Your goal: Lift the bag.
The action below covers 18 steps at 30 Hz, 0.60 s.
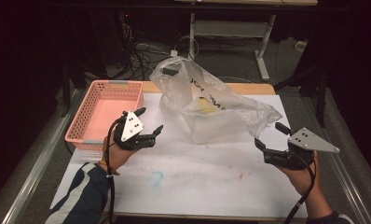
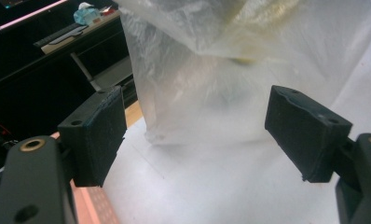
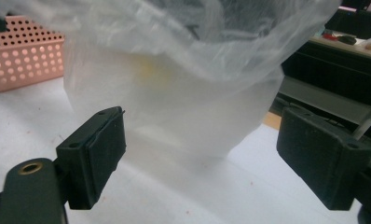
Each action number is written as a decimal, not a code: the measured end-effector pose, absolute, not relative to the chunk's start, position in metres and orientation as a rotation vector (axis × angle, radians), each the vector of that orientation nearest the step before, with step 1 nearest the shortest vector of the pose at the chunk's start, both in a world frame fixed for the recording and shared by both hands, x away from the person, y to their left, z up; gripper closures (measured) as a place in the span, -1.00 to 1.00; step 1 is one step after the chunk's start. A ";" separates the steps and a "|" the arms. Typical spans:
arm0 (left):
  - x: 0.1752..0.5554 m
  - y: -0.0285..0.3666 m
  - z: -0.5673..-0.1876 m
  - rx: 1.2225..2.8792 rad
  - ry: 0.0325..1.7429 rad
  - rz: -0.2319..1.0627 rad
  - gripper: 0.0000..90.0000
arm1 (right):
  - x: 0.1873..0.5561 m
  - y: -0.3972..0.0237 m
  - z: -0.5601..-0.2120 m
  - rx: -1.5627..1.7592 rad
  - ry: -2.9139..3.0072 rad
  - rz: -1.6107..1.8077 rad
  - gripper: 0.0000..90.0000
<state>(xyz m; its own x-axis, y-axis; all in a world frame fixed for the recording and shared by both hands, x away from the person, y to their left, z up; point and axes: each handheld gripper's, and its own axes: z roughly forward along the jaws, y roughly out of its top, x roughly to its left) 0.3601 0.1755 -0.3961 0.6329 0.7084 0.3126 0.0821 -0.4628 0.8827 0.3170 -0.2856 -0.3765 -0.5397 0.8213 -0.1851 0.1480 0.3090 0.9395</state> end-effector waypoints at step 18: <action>0.322 0.201 -0.425 1.984 0.611 0.853 -0.65 | 0.304 -0.270 -0.426 0.840 1.992 1.213 -0.63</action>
